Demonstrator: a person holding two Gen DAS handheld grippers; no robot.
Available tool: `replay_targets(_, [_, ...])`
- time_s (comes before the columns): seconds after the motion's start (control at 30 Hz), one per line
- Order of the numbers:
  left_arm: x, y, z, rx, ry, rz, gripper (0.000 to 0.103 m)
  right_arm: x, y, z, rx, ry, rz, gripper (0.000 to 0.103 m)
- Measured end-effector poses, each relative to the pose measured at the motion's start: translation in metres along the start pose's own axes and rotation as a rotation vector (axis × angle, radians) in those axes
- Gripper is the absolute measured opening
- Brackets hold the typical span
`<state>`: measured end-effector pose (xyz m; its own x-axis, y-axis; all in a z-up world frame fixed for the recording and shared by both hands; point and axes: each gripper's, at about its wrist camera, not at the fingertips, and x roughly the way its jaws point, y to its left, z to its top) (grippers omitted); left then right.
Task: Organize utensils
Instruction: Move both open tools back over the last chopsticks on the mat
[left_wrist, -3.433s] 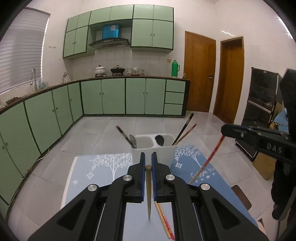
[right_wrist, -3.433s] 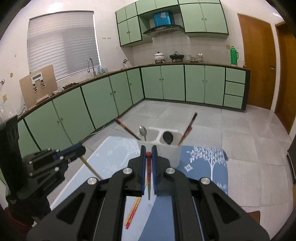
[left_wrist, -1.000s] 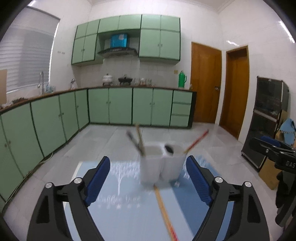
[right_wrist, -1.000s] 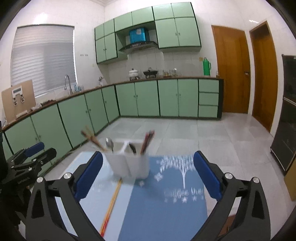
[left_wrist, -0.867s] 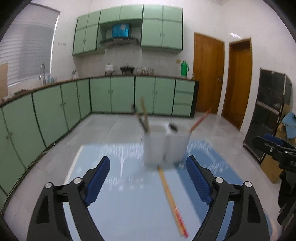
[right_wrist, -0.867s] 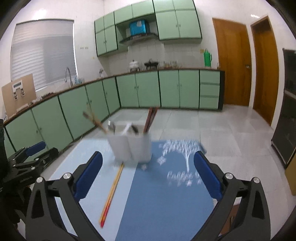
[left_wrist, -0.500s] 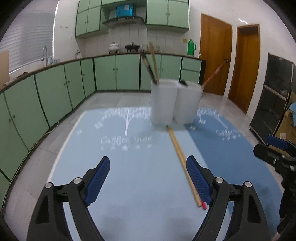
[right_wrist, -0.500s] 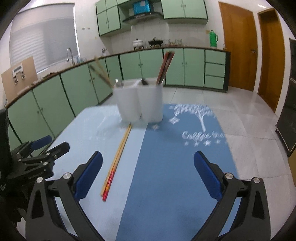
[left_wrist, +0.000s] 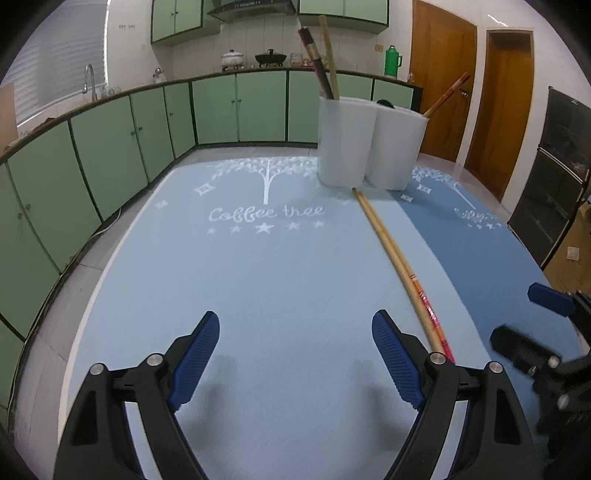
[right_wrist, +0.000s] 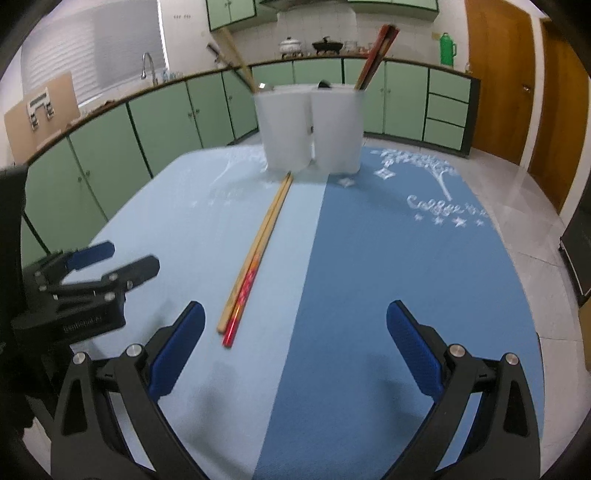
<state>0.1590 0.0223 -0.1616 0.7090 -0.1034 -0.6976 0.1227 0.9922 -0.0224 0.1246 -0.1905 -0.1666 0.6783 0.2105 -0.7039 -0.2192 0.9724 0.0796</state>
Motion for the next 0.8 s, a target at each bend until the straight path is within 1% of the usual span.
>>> replay_targets(0.13, [0.004,0.001,-0.003,-0.007,0.018,0.003,0.083,0.008,0.009,-0.007,-0.024,0.033,-0.001,0.094])
replay_targets(0.2, [0.004,0.001,-0.004,-0.006,0.021,0.002,0.083,0.011,0.013,-0.009,-0.033,0.049,-0.004,0.088])
replay_targets(0.4, [0.004,0.001,-0.004,-0.005,0.026,0.001,0.083,0.020,0.019,-0.012,-0.045,0.089,-0.015,0.076])
replay_targets(0.63, [0.007,0.001,-0.005,-0.009,0.040,0.004,0.083,0.028,0.021,-0.014,-0.070,0.121,-0.041,0.071])
replay_targets(0.7, [0.008,0.001,-0.005,-0.007,0.043,0.004,0.083,0.028,0.019,-0.014,-0.061,0.120,-0.051,0.067])
replay_targets(0.8, [0.008,0.001,-0.005,-0.006,0.044,0.002,0.083,0.026,0.011,-0.013,-0.030,0.117,-0.077,0.066])
